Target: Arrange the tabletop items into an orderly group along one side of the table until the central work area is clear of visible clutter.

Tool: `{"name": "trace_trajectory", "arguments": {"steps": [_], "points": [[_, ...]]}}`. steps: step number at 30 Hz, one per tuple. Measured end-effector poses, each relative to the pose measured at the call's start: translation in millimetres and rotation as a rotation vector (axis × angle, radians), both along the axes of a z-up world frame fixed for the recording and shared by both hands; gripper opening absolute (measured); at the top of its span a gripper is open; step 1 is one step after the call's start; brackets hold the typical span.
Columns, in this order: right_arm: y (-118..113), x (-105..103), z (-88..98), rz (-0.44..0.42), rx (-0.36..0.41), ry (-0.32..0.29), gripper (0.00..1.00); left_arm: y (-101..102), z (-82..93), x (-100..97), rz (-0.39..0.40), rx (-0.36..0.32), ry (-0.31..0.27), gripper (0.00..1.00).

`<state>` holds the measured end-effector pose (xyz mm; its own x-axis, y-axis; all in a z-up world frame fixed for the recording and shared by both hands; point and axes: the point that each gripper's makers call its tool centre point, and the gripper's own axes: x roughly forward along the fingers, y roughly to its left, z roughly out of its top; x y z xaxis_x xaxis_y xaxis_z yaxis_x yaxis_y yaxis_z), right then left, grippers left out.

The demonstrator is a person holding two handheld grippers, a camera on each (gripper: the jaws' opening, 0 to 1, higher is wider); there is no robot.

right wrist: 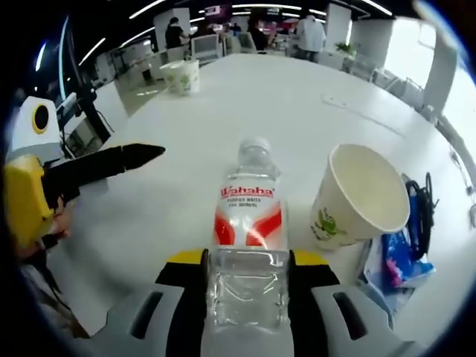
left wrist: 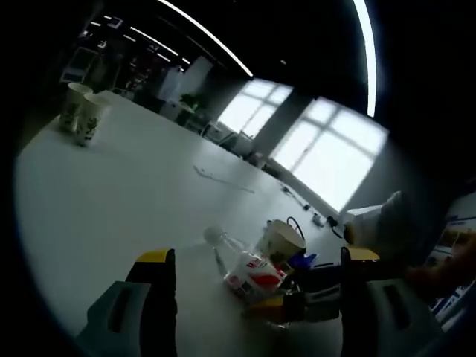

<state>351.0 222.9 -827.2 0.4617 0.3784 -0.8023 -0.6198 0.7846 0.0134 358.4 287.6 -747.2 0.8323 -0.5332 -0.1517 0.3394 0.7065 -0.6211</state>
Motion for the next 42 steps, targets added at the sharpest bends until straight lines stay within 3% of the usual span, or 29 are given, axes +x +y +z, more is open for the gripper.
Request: {"name": "trace_trajectory", "arguments": {"steps": [5, 9, 13, 15, 20, 23, 35, 42], "points": [[0, 1, 2.3, -0.003, 0.024, -0.026, 0.37, -5, -5.4, 10.0, -0.008, -0.031, 0.026, 0.87], [1, 1, 2.3, 0.013, 0.029, -0.034, 0.37, -12, -10.1, 21.9, -0.015, -0.117, 0.077, 0.85], [1, 2, 2.2, 0.022, 0.035, -0.037, 0.37, -18, -18.6, 35.4, -0.031, -0.127, 0.119, 0.86], [0, 2, 2.2, 0.026, 0.038, -0.039, 0.37, -21, -18.4, 40.4, -0.032, -0.189, 0.149, 0.85], [0, 3, 2.6, 0.027, 0.052, -0.046, 0.37, -21, -21.2, 50.2, -0.033, -0.18, 0.167, 0.84], [0, 4, 3.2, 0.032, 0.055, -0.057, 0.37, -23, -26.5, 53.5, -0.038, -0.204, 0.207, 0.84], [0, 7, 5.4, 0.047, 0.095, -0.083, 0.37, -40, -31.2, 63.8, -0.058, -0.259, 0.253, 0.81], [-2, 10, 7.8, 0.036, 0.147, -0.093, 0.37, -39, -37.9, 75.8, -0.061, -0.287, 0.266, 0.74]]}}
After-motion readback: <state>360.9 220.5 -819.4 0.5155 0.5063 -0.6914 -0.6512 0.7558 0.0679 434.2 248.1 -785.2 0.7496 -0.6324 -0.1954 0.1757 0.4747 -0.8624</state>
